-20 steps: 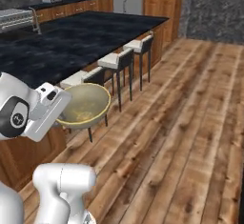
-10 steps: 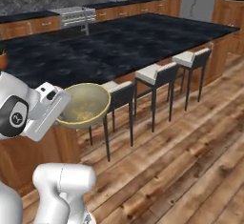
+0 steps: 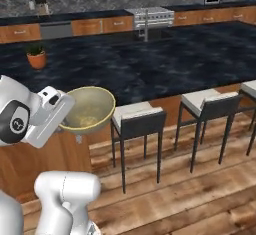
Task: Pick up the bowls from the cabinet and place each bowl in front of a stool on the dining counter.
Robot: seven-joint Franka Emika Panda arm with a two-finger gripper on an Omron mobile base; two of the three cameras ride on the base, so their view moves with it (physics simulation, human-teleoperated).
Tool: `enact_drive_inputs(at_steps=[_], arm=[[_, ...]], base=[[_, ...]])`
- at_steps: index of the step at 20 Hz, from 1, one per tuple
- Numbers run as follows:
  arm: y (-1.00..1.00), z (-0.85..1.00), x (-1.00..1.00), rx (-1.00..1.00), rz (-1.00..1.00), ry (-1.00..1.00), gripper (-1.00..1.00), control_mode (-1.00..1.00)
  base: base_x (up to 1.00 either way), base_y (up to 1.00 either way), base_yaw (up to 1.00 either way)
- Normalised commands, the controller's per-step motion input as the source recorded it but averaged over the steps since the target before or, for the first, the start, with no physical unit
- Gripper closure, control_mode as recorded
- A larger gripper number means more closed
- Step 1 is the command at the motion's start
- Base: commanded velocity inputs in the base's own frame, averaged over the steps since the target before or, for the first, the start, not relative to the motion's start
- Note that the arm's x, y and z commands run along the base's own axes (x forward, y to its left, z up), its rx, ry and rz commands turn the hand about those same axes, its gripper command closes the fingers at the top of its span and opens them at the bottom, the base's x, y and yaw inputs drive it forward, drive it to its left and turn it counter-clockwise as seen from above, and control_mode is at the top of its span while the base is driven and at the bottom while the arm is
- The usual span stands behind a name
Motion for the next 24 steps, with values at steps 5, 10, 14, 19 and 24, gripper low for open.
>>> enact_drive_inputs(at_steps=[5,10,14,19,24], arm=[[0.00,0.00,0.00,0.00,0.00,0.00,1.00,1.00],[0.00,0.00,0.00,0.00,0.00,0.00,1.00,1.00],[0.00,0.00,0.00,0.00,0.00,0.00,1.00,1.00],[0.00,0.00,0.00,0.00,0.00,0.00,1.00,1.00],[0.00,0.00,0.00,0.00,0.00,0.00,1.00,1.00]], base=[[0.62,-0.59,0.69],[0.37,-0.74,0.55],[0.34,-0.86,0.41],[0.20,-0.85,0.28],[0.62,-0.56,0.13]])
